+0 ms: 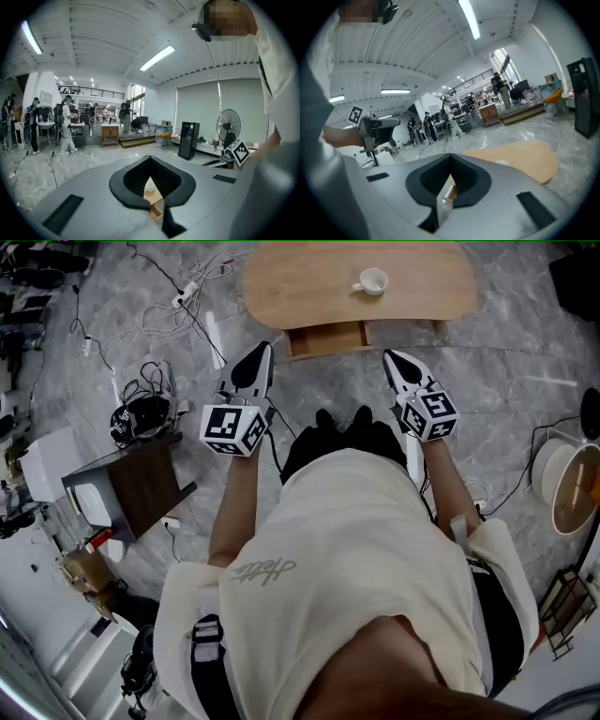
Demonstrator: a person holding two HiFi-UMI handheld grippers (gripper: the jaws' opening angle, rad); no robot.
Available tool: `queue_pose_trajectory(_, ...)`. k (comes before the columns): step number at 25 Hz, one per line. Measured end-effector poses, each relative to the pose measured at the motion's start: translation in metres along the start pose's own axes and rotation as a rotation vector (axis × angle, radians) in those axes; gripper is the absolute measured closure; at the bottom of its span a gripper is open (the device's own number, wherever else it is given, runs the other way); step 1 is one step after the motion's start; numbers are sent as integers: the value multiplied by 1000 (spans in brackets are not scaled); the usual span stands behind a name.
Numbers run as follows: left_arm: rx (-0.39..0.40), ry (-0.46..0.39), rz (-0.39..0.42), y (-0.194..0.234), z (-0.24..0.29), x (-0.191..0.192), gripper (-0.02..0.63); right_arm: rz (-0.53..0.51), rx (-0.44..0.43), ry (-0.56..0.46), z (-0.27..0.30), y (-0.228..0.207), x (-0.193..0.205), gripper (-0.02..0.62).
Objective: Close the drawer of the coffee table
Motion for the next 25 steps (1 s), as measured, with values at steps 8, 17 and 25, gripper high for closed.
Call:
queue_pose_trajectory(8,61,-12,-40,36,33,10,601,-11,84,5,24,-3,-10,601)
queue_pose_trajectory(17,114,-60,-62,119,66,-15,601,-77,141,-3,84,31,-62,601)
queue_pose_trajectory(25,166,-14,-95,208,76,1,601,59,136,-86,160,79,-84,600)
Point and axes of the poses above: the fingertips, and each gripper's own axes: z forward along the fingers, y to its left, x out of its underside, the point moved 10 cm from there along -z, backward along the fingers, and after that the axes turned 2 degrees about z, right-handed, at the moved point
